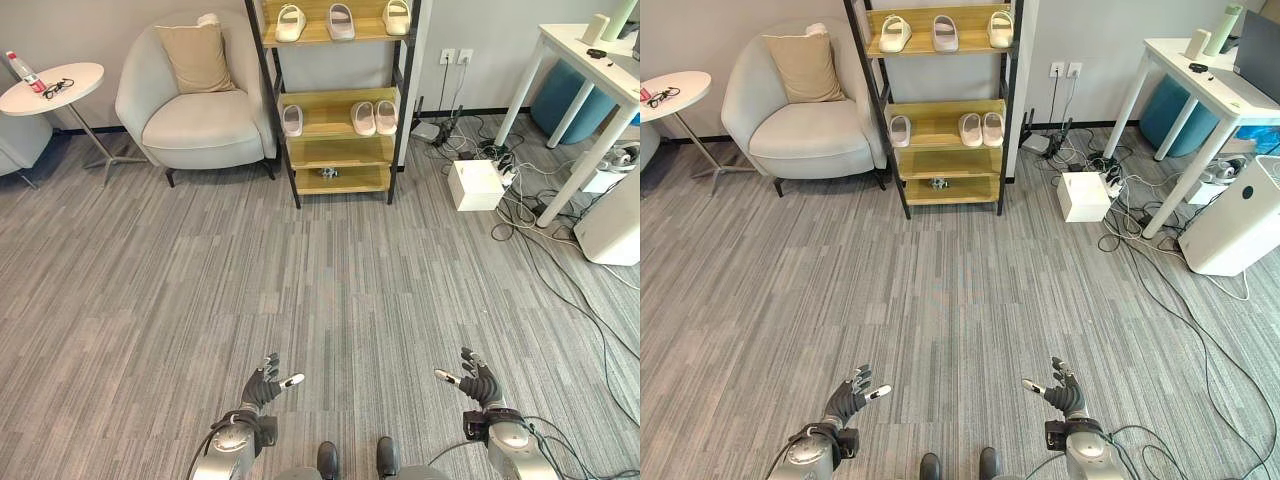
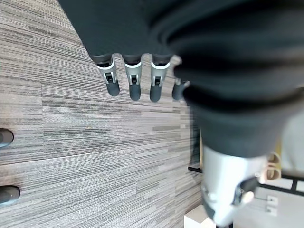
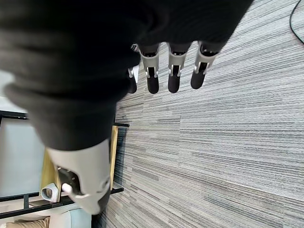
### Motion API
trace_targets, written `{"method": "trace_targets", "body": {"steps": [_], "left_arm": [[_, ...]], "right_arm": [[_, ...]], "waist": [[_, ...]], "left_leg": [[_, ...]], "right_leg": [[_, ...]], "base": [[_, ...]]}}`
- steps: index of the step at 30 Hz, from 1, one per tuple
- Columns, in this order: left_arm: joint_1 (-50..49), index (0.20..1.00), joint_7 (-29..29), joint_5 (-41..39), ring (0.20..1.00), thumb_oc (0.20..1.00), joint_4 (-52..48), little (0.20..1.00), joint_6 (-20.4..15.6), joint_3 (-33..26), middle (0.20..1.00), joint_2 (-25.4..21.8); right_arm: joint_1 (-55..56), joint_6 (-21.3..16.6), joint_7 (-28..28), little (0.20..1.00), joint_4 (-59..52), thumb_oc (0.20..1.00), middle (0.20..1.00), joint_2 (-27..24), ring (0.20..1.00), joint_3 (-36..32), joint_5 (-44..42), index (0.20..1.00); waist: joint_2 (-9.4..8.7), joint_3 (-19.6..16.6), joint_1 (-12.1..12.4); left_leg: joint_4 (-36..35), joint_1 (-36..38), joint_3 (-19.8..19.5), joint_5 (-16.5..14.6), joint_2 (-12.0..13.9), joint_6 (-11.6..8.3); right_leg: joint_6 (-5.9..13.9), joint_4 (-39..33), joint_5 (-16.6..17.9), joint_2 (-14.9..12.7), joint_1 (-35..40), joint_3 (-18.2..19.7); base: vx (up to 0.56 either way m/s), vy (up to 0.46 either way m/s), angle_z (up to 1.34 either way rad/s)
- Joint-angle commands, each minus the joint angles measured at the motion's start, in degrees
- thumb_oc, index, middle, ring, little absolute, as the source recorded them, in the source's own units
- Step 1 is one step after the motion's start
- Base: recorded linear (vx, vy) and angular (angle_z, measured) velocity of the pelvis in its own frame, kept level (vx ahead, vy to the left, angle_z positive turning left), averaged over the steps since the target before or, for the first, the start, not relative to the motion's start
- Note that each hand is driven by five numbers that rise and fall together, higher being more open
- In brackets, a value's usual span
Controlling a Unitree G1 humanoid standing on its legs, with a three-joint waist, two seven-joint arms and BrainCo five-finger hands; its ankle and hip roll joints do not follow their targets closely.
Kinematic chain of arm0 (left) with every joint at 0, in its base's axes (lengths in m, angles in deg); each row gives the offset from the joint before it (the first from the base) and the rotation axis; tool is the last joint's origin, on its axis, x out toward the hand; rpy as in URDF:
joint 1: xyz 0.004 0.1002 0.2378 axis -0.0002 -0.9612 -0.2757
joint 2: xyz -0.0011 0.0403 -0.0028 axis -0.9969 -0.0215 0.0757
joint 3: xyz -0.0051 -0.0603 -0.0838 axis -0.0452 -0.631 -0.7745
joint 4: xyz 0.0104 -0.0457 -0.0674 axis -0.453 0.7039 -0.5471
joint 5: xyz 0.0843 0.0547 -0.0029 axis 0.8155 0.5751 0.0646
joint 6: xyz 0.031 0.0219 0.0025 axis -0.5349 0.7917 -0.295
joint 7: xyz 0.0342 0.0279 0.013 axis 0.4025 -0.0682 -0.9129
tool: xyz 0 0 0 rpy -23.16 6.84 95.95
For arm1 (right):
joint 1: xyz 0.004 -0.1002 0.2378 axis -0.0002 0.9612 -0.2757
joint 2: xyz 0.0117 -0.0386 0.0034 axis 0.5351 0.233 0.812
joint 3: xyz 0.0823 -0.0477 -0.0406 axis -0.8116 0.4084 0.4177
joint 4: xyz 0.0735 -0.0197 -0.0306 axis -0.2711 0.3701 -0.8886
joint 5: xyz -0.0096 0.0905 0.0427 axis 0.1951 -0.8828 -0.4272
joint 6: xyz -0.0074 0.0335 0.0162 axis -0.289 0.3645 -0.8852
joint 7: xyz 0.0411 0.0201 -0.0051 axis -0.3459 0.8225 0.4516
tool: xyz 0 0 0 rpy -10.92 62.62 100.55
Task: Arrange the slippers neatly on the shoe rack.
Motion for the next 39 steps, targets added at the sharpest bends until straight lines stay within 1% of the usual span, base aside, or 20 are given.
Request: {"method": "trace_targets", "body": {"steps": [1, 10, 26, 39], "left_arm": [[2.46, 1.0, -0.89, 0.01, 1.0, 1.0, -0.2, 1.0, -2.5, 0.27, 1.0, -0.63], [2.8, 1.0, -1.11, -0.95, 1.0, 1.0, -1.22, 1.0, -2.52, -0.18, 1.0, -0.64], [1.28, 1.0, -0.32, -2.29, 1.0, 1.0, -2.27, 1.0, -3.0, -1.46, 1.0, -1.05], [1.68, 1.0, -0.76, -2.23, 1.0, 1.0, -2.45, 1.0, -3.17, -1.42, 1.0, -0.96]], "right_arm": [[-0.66, -1.99, -0.94, 1.0, -3.5, 1.0, 1.0, -1.29, 1.0, -0.18, 1.63, 1.0], [-1.34, -1.83, -0.65, 1.0, -2.13, 1.0, 1.0, -0.42, 1.0, 0.77, 1.03, 1.0], [-1.97, -1.45, 0.17, 1.0, -1.23, 1.0, 1.0, -0.35, 1.0, 1.98, 1.77, 1.0], [-2.0, -1.36, 0.25, 1.0, -1.49, 1.0, 1.0, 0.01, 1.0, 2.57, 1.88, 1.0]], "waist": [[-2.18, -1.63, -0.48], [-2.36, -2.13, -0.72], [-2.61, -2.14, -0.64], [-2.49, -2.71, -0.66]], "left_leg": [[-0.03, 0.22, -1.04, -5.21, 2.43, -2.15], [-0.03, 1.04, -0.77, -5.62, 2.31, -2.17], [-0.03, 1.58, -0.61, -5.62, 2.65, -2.41], [-0.03, 2.2, -0.65, -6.13, 2.38, -2.2]], "right_leg": [[4.66, 0.1, -6.81, -4.5, 1.59, 1.0], [4.49, 0.1, -7.29, -4.56, 2.4, 0.9], [4.29, 0.1, -7.61, -4.24, 2.95, 1.01], [4.24, 0.1, -7.85, -4.43, 3.59, 0.98]], "base": [[0.01, 0.004, -0.07], [0.01, -0.002, -0.04], [0.0, 0.0, 0.0], [0.0, 0.0, 0.0]]}}
